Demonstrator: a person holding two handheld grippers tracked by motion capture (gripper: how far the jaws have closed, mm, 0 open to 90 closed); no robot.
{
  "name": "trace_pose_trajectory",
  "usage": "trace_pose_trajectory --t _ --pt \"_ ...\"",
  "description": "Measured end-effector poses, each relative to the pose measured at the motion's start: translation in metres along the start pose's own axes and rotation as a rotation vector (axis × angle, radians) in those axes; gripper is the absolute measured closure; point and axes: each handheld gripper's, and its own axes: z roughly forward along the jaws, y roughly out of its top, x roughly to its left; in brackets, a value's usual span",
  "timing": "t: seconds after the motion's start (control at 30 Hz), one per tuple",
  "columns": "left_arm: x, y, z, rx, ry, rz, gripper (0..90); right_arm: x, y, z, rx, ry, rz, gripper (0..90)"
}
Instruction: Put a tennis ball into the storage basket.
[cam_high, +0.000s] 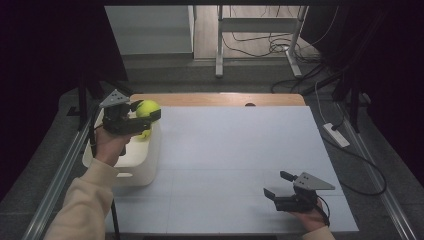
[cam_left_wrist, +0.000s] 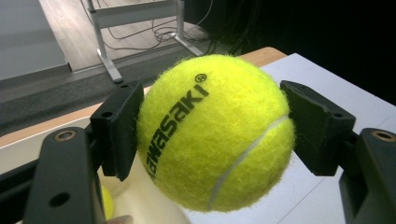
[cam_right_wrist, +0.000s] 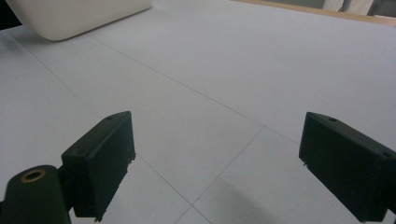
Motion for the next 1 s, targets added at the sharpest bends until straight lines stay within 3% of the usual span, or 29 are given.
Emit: trace_pose_trajectory --t 1.0 --pt "0.041 -0.021 -0.010 0.067 0.132 -0.063 26.8 0.000 0.000 0.001 0.002 0.000 -0.005 10.9"
